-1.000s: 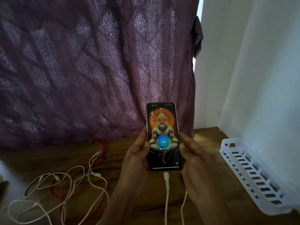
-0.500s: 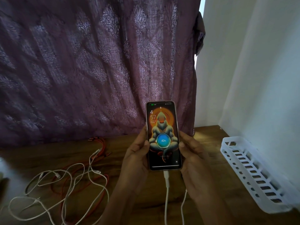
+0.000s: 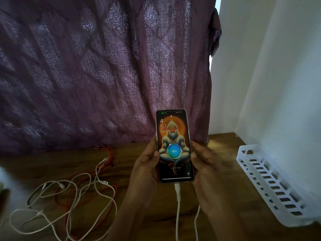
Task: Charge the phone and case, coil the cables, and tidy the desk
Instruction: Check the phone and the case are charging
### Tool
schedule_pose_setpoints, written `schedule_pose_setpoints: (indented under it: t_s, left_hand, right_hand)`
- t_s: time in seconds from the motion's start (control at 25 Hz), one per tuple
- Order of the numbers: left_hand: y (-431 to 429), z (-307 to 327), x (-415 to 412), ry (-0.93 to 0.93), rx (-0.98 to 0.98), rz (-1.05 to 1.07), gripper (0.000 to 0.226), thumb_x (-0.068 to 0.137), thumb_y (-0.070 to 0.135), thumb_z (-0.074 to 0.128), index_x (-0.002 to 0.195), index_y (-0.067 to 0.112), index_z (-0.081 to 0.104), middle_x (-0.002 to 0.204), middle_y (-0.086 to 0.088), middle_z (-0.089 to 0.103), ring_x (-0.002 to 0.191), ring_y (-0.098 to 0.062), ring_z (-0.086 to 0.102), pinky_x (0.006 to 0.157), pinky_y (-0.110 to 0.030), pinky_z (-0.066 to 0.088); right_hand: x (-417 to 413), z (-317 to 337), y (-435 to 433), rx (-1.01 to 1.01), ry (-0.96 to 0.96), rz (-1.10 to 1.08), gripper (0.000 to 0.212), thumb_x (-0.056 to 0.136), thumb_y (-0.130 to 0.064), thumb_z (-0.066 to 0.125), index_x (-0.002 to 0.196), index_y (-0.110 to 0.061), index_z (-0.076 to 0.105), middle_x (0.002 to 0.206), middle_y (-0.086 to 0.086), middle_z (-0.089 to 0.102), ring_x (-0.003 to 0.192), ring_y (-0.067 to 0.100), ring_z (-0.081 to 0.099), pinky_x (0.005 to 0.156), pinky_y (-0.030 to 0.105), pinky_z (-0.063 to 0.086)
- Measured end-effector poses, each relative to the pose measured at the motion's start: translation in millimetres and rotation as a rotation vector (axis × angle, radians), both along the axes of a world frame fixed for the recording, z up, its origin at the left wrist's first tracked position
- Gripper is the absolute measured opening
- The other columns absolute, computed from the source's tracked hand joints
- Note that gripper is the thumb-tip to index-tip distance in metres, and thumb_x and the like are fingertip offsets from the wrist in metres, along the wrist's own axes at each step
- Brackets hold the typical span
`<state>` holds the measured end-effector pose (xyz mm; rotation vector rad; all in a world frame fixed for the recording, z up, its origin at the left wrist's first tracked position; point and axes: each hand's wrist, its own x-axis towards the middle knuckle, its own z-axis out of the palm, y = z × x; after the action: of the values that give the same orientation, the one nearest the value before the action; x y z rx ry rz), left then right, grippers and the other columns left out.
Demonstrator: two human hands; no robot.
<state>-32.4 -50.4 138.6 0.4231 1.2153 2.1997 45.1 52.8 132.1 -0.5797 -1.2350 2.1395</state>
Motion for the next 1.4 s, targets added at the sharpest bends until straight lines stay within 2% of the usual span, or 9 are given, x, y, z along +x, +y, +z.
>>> schedule_pose_setpoints:
  t_s: [0.28, 0.52, 0.68, 0.8, 0.92, 1.04, 1.16, 1.28, 1.4]
  left_hand:
    - [0, -5, -1, 0.054, -0.038, 0.012, 0.038, 0.094, 0.004, 0.033, 0.109, 0.026, 0.06, 0.101, 0.002, 0.073, 0.09, -0.015, 0.07, 0.073, -0.031, 0.056]
    - [-4, -21, -11, 0.088, -0.142, 0.022, 0.039, 0.093, 0.004, 0.036, 0.12, 0.023, 0.057, 0.113, -0.004, 0.069, 0.102, -0.022, 0.066, 0.085, -0.04, 0.053]
    - [-4, -42, -17, 0.082, -0.227, 0.041, 0.039, 0.095, 0.004, 0.035, 0.122, 0.022, 0.057, 0.115, -0.004, 0.068, 0.105, -0.022, 0.065, 0.089, -0.04, 0.051]
    - [-6, -61, -18, 0.045, -0.289, 0.052, 0.038, 0.096, 0.003, 0.035, 0.119, 0.022, 0.059, 0.111, -0.003, 0.07, 0.102, -0.022, 0.066, 0.084, -0.038, 0.051]
    - [-8, -81, -21, 0.018, -0.437, 0.086, 0.037, 0.096, 0.004, 0.036, 0.109, 0.027, 0.062, 0.104, 0.001, 0.071, 0.095, -0.017, 0.068, 0.071, -0.03, 0.053]
    - [-9, -102, -24, -0.008, -0.585, 0.091, 0.034, 0.096, 0.005, 0.035, 0.102, 0.026, 0.061, 0.101, -0.002, 0.069, 0.092, -0.019, 0.067, 0.069, -0.029, 0.052]
    - [-11, -132, -33, 0.019, -0.778, 0.092, 0.027, 0.096, 0.006, 0.037, 0.108, 0.014, 0.059, 0.104, -0.008, 0.066, 0.091, -0.019, 0.065, 0.067, -0.031, 0.054]
    - [-10, -158, -40, 0.135, -0.977, 0.119, 0.03, 0.094, 0.007, 0.041, 0.121, 0.013, 0.054, 0.109, -0.008, 0.062, 0.093, -0.018, 0.063, 0.076, -0.042, 0.057]
    - [-6, -170, -39, 0.224, -1.07, 0.142, 0.034, 0.094, 0.006, 0.042, 0.126, 0.014, 0.051, 0.107, -0.003, 0.058, 0.086, -0.012, 0.06, 0.068, -0.03, 0.056]
  right_hand:
    - [-1, -3, -1, -0.019, -0.025, 0.001, 0.028, 0.092, -0.005, 0.047, 0.096, -0.025, 0.066, 0.096, -0.005, 0.071, 0.089, 0.016, 0.068, 0.056, 0.021, 0.056]
    - [-4, -13, -1, -0.039, -0.077, -0.007, 0.026, 0.092, -0.004, 0.047, 0.097, -0.021, 0.065, 0.089, -0.004, 0.07, 0.077, 0.012, 0.069, 0.05, 0.018, 0.053]
    - [-10, -31, -1, -0.07, -0.133, 0.049, 0.028, 0.092, -0.002, 0.046, 0.101, -0.021, 0.066, 0.1, 0.0, 0.069, 0.089, 0.018, 0.068, 0.061, 0.025, 0.056]
    - [-15, -51, 1, -0.084, -0.207, 0.073, 0.03, 0.092, 0.0, 0.046, 0.111, -0.017, 0.064, 0.108, 0.003, 0.067, 0.098, 0.02, 0.065, 0.071, 0.031, 0.055]
    - [-24, -80, 2, -0.023, -0.364, 0.089, 0.031, 0.092, -0.002, 0.048, 0.117, -0.015, 0.061, 0.115, 0.006, 0.064, 0.102, 0.019, 0.063, 0.073, 0.03, 0.054]
    - [-34, -111, 0, 0.082, -0.533, 0.109, 0.031, 0.092, -0.004, 0.049, 0.12, -0.015, 0.06, 0.123, 0.006, 0.06, 0.106, 0.016, 0.059, 0.076, 0.026, 0.052]
    - [-38, -129, -1, 0.175, -0.657, 0.143, 0.031, 0.093, -0.006, 0.049, 0.12, -0.018, 0.06, 0.123, 0.003, 0.059, 0.095, 0.008, 0.058, 0.07, 0.021, 0.05]
    - [-40, -140, 0, 0.231, -0.719, 0.159, 0.032, 0.092, -0.005, 0.05, 0.122, -0.015, 0.059, 0.123, 0.004, 0.059, 0.085, 0.002, 0.055, 0.06, 0.014, 0.045]
    - [-42, -149, 1, 0.335, -0.803, 0.134, 0.032, 0.093, -0.006, 0.05, 0.122, -0.014, 0.058, 0.124, 0.005, 0.059, 0.084, 0.002, 0.053, 0.056, 0.011, 0.043]
